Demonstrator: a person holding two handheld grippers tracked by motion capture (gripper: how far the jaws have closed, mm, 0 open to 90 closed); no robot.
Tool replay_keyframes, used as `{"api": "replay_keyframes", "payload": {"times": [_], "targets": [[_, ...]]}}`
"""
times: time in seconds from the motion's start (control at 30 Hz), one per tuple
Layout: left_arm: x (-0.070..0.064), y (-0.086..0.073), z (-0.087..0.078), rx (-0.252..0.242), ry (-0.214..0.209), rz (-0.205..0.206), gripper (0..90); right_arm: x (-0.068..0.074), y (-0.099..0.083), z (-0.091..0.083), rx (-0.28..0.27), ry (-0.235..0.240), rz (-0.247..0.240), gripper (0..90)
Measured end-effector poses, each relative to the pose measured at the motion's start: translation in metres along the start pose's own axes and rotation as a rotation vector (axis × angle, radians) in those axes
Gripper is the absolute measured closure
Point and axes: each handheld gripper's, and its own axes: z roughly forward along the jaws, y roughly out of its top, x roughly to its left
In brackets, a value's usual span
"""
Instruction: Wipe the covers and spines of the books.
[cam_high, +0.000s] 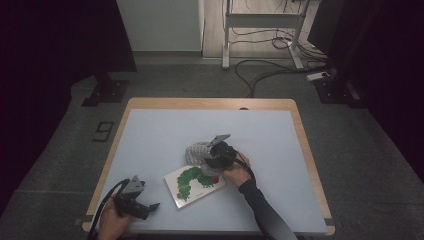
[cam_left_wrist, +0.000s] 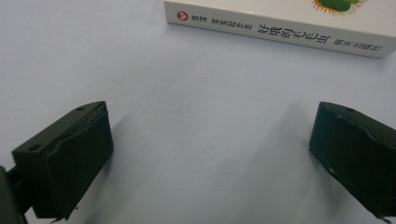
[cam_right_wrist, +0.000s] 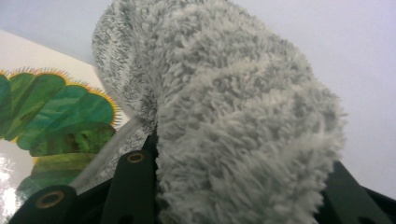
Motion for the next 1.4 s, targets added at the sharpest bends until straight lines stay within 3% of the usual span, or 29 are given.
{"api": "replay_keyframes", "payload": {"times": [0.37,0.5,0.9,1.4], "targets": [[0.000,0.000,0.000,0.000,0.000,0.000,0.0,0.017,0.007,0.003,0.011,0.007,-0.045,54.7],[0.000,0.000,0.000,0.000,0.000,0.000,0.0,0.023,0.009,0.006,-0.007,0.084,-0.029,54.8],[0.000,0.000,0.000,0.000,0.001,0.001,0.0,0.056,0.024,0.017,-0.018,0.124,-0.098,54.8],[0.000,0.000,0.000,0.001,0.000,0.000,0.0,0.095,0.041,0.030,-0.035,0.226,-0.151,54.8]]}}
